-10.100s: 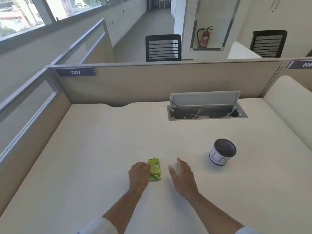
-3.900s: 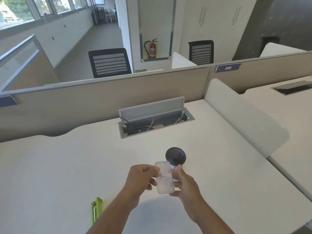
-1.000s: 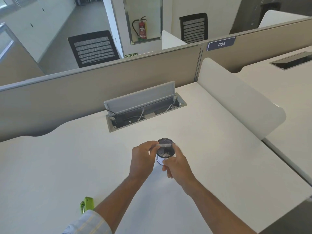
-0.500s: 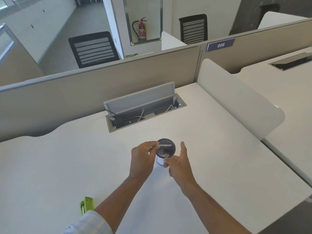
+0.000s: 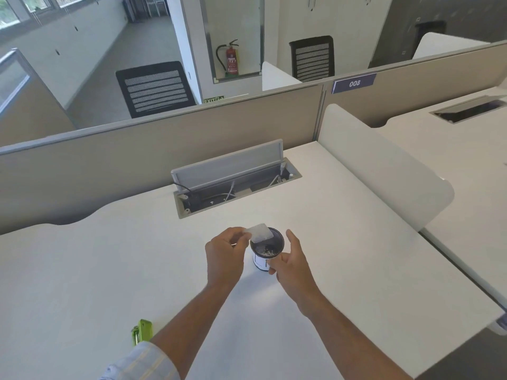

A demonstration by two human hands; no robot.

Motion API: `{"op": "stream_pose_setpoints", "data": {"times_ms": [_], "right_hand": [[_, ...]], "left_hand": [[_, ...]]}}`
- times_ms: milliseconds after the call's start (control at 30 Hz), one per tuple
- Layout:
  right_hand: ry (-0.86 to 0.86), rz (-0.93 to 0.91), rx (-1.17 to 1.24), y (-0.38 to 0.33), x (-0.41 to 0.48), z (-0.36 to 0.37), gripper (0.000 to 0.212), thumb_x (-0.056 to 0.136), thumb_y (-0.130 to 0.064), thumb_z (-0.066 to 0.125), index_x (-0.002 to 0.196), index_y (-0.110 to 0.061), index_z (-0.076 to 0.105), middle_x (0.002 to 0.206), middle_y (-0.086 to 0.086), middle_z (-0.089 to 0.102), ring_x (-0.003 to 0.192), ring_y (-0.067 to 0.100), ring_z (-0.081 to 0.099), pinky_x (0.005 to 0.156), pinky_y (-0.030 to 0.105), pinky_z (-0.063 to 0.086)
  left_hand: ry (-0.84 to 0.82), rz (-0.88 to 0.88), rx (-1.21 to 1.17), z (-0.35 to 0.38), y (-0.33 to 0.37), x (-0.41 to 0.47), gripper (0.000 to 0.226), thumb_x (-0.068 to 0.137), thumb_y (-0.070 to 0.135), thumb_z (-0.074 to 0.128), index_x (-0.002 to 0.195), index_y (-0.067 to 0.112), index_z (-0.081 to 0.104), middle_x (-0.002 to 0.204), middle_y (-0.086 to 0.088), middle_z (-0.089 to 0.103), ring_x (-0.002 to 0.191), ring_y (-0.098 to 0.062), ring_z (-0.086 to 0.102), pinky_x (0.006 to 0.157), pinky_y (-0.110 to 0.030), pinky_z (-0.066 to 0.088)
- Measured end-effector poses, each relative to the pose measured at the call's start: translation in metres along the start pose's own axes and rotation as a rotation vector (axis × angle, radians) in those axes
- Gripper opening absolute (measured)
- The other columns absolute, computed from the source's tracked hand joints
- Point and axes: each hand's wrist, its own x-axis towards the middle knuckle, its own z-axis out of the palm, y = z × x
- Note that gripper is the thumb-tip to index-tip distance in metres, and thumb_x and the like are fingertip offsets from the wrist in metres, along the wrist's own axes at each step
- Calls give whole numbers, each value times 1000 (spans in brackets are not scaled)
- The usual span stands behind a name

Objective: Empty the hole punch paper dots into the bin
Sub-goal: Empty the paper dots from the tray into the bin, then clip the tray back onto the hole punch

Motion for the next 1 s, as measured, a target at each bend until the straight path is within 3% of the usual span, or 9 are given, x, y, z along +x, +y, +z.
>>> {"op": "stream_pose_setpoints", "data": {"times_ms": [67,167,300,400,667,767,833,900,1000], "right_hand": [[2,-4,-11,1,-4,0,79,94,-6,60,161,-32,27,97,3,71,65,1,66,67,22,45],[-15,-10,-11,-1,-12,1,68,95,-4,56,151,-36,37,106,6,71,55,-3,62,58,17,43],[2,19,-36,3,-18,3,43,98,-12,52,135,-35,49,85,5,70,54,9,54,58,23,41],[17,69,-55,8,-20,4,23,101,-27,50,116,-19,66,75,4,70,57,18,50,60,29,40],[-87,247,203,10,-30,22,58,108,-55,38,113,-8,71,95,14,75,78,30,71,71,38,54],[-267,321,328,11,-39,34,68,106,-62,38,121,-4,70,112,27,75,87,40,71,86,54,58],[-420,344,359,12,-48,45,74,104,-67,36,129,-4,67,118,32,74,89,44,71,93,61,58],[-545,347,350,11,-58,60,78,103,-70,34,134,-6,66,112,30,74,85,42,71,90,59,58],[-632,351,337,14,-74,80,79,102,-71,35,129,-7,72,104,25,71,78,37,67,81,50,58]], "left_hand": [[8,-39,-45,-4,-1,2,9,95,12,77,100,15,84,91,1,86,83,-22,83,88,-49,67],[35,-60,-106,-10,1,-1,8,96,10,76,99,13,83,88,0,86,76,-17,83,84,-47,70],[76,-100,-205,-24,7,-11,5,96,10,77,99,8,81,83,-8,85,67,-12,80,70,-36,68],[73,-163,-249,-38,10,-21,2,94,13,79,95,12,81,82,-7,85,60,-11,75,64,-31,60],[-207,-300,-283,-92,0,-54,19,84,27,82,92,10,84,95,-11,86,79,-21,68,75,-37,49],[-277,-314,-237,-110,-7,-67,16,84,23,82,93,10,85,88,-4,85,78,-16,67,75,-30,48],[-265,-324,-195,-121,-12,-76,8,91,15,81,94,10,85,82,0,83,74,-10,68,70,-17,50],[-256,-337,-172,-133,-20,-84,6,94,13,79,93,11,85,78,2,82,69,-3,69,63,-8,48],[-284,-363,-132,-145,-31,-99,10,97,18,77,92,13,84,73,5,76,64,0,65,65,-13,48]]}}
